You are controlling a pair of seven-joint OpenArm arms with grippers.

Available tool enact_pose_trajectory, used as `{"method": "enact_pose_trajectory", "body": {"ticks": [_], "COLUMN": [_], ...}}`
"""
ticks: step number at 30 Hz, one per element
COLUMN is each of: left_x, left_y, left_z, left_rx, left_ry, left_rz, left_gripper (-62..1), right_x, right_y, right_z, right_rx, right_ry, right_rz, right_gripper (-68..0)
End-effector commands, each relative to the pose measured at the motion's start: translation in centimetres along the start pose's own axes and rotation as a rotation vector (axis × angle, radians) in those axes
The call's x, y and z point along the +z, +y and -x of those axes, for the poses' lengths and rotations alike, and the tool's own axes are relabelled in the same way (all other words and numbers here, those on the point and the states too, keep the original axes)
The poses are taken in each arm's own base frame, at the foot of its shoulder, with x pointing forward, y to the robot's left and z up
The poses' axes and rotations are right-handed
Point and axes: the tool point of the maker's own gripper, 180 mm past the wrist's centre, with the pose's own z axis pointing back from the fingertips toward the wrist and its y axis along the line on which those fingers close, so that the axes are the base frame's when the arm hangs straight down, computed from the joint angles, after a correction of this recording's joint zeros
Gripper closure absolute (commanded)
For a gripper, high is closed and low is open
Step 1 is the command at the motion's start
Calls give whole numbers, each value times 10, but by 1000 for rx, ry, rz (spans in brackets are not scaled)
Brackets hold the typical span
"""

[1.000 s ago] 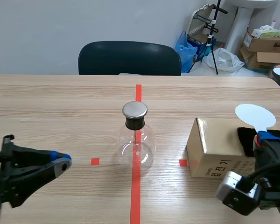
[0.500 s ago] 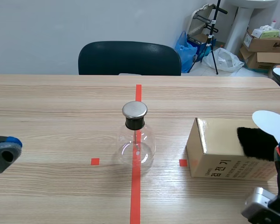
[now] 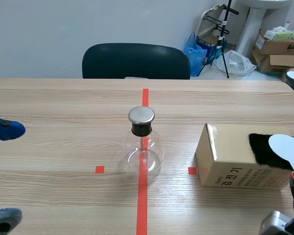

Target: Do the electroscope experiment

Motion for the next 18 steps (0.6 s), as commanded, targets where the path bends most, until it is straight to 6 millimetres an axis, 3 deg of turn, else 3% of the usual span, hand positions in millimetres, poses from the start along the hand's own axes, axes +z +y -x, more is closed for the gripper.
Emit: {"method": "enact_pose_trajectory", "body": {"ticks": [1, 8, 13, 18], "left_x": [-1, -1, -1, -1], "left_y": [2, 2, 2, 2], "left_z": [-9, -10, -10, -10], "left_rx": [0, 0, 0, 0], "left_ry": [-47, -53, -52, -51], "left_rz": [-11, -11, -11, -11], "left_gripper": [-623, -623, -623, -623], "right_x": [-1, 4, 10, 17], "right_y": [-12, -5, -1, -1], "right_z": [2, 4, -17, 8], "right_rx": [41, 20, 17, -17], "right_ry": [-7, 25, -86, 54], "right_rz": [57, 39, 20, 25], "right_gripper": [-10, -10, -10, -10]}}
